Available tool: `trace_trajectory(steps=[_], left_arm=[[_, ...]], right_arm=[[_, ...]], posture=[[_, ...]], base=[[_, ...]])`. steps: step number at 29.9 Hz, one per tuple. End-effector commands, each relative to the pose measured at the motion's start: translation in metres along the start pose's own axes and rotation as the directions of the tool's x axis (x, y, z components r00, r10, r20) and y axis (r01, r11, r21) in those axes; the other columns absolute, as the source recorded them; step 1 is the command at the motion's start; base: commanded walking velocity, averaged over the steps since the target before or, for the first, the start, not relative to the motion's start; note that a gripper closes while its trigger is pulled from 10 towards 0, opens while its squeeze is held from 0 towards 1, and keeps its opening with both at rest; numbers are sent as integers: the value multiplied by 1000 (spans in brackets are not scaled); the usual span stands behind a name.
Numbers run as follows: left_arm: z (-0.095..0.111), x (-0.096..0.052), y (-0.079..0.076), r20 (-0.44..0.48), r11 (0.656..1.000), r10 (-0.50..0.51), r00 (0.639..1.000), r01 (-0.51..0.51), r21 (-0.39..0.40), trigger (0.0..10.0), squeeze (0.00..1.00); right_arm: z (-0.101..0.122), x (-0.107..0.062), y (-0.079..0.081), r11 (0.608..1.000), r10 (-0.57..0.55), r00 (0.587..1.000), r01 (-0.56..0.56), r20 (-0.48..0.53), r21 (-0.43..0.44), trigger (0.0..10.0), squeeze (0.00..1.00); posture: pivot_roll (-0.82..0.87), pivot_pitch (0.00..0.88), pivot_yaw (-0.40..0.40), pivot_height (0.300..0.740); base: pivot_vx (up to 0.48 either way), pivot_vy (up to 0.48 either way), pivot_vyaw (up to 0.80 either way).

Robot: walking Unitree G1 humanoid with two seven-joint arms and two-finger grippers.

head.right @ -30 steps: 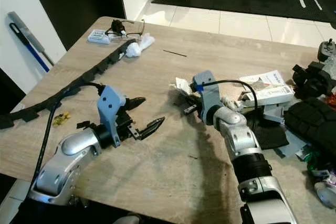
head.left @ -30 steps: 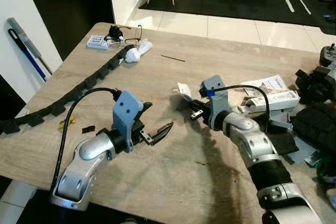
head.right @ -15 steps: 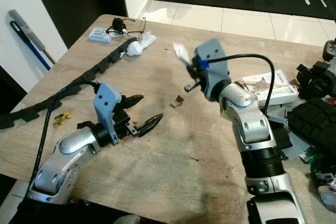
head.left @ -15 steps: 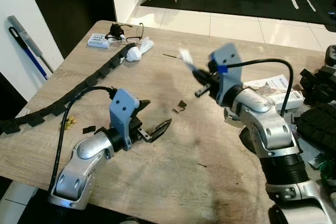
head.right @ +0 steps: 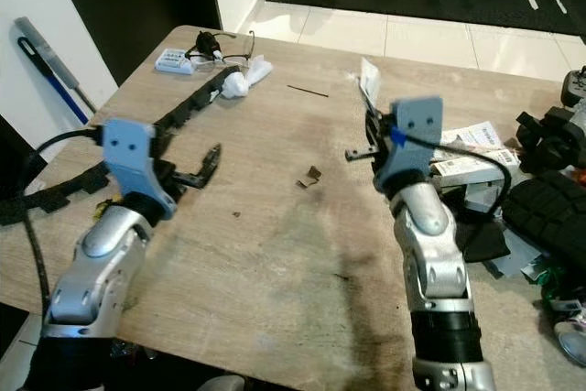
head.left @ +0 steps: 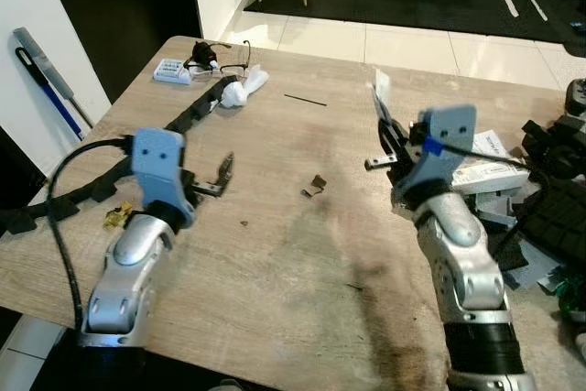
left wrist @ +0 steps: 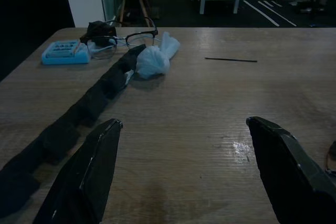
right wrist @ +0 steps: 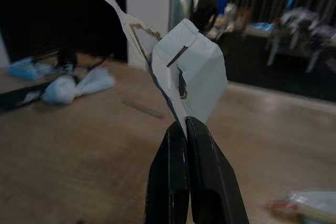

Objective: Picking trash to rubbish bin

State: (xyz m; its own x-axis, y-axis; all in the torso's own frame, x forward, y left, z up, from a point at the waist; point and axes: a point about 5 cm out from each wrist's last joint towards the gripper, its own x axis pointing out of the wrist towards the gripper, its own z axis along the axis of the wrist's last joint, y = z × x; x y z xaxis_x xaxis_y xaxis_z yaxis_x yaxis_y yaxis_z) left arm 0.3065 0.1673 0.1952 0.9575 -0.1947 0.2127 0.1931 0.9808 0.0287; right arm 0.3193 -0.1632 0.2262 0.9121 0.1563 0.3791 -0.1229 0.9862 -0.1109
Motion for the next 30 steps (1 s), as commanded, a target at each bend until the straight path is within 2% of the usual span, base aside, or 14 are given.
trace_trajectory(steps=[1, 2, 5, 14, 30], left_arm=[[-2, -2, 0, -11, 1000, 13, 1000, -14, -22, 10000, 0], [-1, -2, 0, -4, 1000, 14, 1000, -14, -28, 10000, 0], [3, 0, -4, 12, 999, 11, 1000, -10, -37, 10000, 0], [1, 0, -4, 15, 998, 47, 999, -46, -45, 10000, 0], [2, 0, -7, 11, 999, 31, 999, -31, -34, 10000, 0]], right_arm=[[1, -4, 1, 1000, -6, 1000, 7, 22, -12, 10000, 0], [0, -5, 1, 1000, -11, 1000, 11, 28, -16, 10000, 0], [-6, -12, 1, 999, -26, 999, 25, 30, 48, 10000, 0], [-14, -19, 1, 999, -32, 999, 32, -4, 37, 10000, 0], [-26, -22, 10, 998, -15, 1000, 17, -23, 55, 10000, 0]], posture=[[31, 168, 31, 740], [29, 171, 27, 740], [36, 166, 25, 740], [25, 169, 19, 740], [30, 170, 18, 740]], base=[[0, 0, 0], [0, 0, 0], [0, 0, 0], [0, 0, 0], [-326, 0, 0]])
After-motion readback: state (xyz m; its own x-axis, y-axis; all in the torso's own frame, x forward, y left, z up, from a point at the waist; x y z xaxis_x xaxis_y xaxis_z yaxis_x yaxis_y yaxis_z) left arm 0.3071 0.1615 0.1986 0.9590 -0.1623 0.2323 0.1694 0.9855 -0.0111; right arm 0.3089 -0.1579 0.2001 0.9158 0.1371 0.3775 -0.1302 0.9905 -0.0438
